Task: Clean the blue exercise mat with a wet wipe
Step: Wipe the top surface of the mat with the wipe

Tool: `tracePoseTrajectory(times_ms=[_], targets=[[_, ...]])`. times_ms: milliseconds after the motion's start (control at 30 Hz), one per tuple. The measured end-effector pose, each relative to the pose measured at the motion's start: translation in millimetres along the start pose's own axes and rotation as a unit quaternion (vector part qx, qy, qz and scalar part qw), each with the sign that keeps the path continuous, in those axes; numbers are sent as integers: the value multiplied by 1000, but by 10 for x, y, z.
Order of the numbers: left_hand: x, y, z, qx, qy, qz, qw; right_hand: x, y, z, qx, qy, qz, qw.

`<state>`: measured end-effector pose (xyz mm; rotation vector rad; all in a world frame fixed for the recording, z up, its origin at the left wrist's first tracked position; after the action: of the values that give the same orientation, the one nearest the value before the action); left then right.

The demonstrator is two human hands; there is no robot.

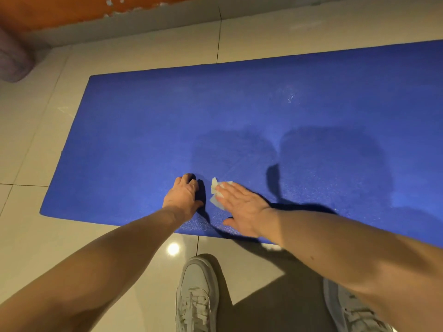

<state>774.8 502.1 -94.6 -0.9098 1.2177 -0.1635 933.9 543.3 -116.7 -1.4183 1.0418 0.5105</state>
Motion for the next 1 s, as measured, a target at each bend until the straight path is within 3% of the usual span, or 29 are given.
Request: tracePoseTrajectory(times_ms=[133, 233, 300, 400, 533, 600, 733, 833, 900, 1000], targets=[[6, -4, -37, -1, -2, -1, 1000, -148, 12, 786, 159, 33, 25, 986], [9, -1, -61, 4, 5, 4, 1000, -165, 79, 824, 227, 86, -1, 970], [4, 3, -97, 1, 0, 9, 1000, -150, 183, 493, 198, 92, -2, 976], [1, 21, -150, -5, -18, 11, 1000, -65, 261, -146, 75, 86, -15, 993], [-11, 53, -177, 7, -30, 26, 999, -61, 242, -229, -2, 11, -23, 1000], [-12, 69, -190, 7, -27, 26, 999, -152, 270, 28, 9, 3, 6, 1000], [-16, 97, -205, 10, -21, 26, 999, -338, 328, 893, 181, 17, 2, 983], [-31, 134, -220, 10, -24, 30, 999, -394, 358, 999, 243, 68, -12, 968], [-71, 157, -230, 9, -33, 37, 999, -379, 434, 722, 223, 67, -15, 972], [-143, 206, -230, 10, -43, 53, 998, -298, 520, 214, 123, 78, 2, 989]])
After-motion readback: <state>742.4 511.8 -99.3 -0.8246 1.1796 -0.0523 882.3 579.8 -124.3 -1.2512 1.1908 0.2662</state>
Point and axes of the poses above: each hand's wrist, its own y-axis towards the middle knuckle, its own x-axis out of the palm, z = x × y, the point moved 8 cm from there along y, towards the middle knuckle, and after that the axes turned 14 degrees about -z, right-handed, at the moved point
